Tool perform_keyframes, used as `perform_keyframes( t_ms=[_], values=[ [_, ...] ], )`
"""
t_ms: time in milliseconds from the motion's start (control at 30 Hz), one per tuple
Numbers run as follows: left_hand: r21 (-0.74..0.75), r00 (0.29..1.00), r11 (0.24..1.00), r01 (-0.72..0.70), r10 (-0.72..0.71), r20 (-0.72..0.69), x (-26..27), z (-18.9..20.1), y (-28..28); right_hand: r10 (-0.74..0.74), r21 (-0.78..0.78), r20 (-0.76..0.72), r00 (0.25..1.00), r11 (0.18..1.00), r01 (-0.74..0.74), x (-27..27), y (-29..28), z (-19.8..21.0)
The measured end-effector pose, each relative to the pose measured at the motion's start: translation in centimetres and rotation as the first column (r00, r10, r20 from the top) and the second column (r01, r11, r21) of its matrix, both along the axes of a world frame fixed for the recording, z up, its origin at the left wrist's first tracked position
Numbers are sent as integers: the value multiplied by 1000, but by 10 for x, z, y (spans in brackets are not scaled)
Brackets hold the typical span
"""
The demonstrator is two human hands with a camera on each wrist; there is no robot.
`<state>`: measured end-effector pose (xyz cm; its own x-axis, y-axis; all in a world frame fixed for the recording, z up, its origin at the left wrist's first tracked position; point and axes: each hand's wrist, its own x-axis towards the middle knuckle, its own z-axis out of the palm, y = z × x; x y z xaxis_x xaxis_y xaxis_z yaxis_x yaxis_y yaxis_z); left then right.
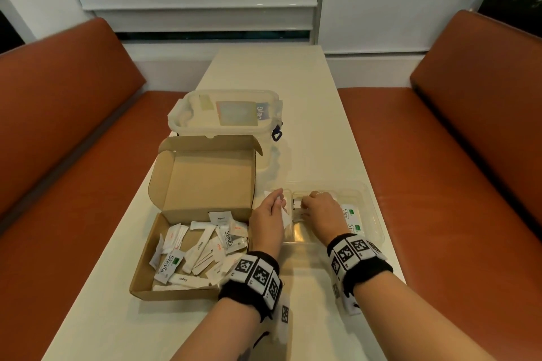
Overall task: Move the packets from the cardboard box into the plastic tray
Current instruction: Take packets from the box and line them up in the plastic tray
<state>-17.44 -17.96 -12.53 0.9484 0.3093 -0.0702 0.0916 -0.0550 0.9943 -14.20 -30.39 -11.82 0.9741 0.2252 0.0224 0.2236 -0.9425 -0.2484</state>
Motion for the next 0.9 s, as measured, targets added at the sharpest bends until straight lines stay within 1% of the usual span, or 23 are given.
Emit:
perform_keyframes(
  t_ms=[67, 300, 433, 500, 667, 900],
  values=[
    [16, 1000, 1000, 9, -9, 5, 0, 0, 0, 22, -43, -14, 1000, 999, -22, 0, 0, -2],
    [64, 1000, 998, 20, -19, -16, 1, 0, -1, 35, -66, -48, 998, 997, -38, 2, 0, -5],
    [50, 1000, 999, 23, -22, -19, 1, 0, -1, 2, 8, -13, 1000, 1000, -2, 2, 2, -3],
    [34, 1000, 999, 20, -19, -20, 1, 0, -1, 6, 27, -1, 1000, 1000, -6, 1, 2, -4],
    [14, 1000, 1000, 21, -21, -13, 3, 0, -1, 17, 7, -24, 1000, 1000, -17, 3, 2, -4],
    [22, 998, 998, 53, -52, -20, 4, -2, 0, 15, -49, 11, 1000, 999, -14, 7, 1, -5]
  ],
)
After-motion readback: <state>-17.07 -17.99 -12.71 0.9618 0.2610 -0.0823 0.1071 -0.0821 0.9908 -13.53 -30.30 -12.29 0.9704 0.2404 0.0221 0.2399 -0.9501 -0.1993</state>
